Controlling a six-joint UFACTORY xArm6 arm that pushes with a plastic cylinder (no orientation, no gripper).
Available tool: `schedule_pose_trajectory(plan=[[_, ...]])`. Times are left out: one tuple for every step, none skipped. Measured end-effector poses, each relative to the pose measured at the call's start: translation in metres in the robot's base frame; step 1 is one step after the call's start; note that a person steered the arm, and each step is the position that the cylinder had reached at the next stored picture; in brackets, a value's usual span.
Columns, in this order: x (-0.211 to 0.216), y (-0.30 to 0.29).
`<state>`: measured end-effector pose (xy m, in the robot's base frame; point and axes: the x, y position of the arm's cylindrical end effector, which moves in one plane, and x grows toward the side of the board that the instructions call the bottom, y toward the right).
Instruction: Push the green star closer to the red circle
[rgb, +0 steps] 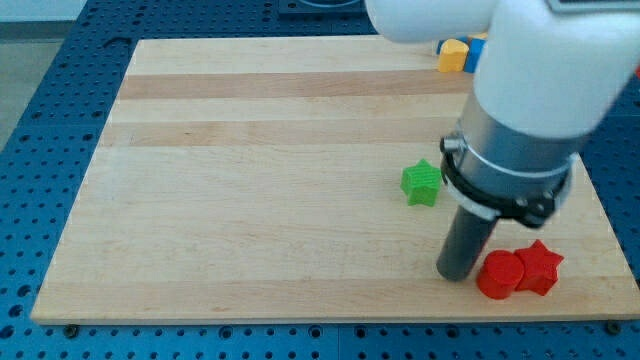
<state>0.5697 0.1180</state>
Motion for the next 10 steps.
schedule_pose_trajectory(plan=[[-0.027, 0.019], [-0.061, 0.027], [-0.098, 0.011], [-0.118, -0.021], [-0.118, -0.063], [-0.144, -0.073], [-0.157, -0.097], [-0.135, -0.105], [-0.098, -0.083], [-0.062, -0.062]])
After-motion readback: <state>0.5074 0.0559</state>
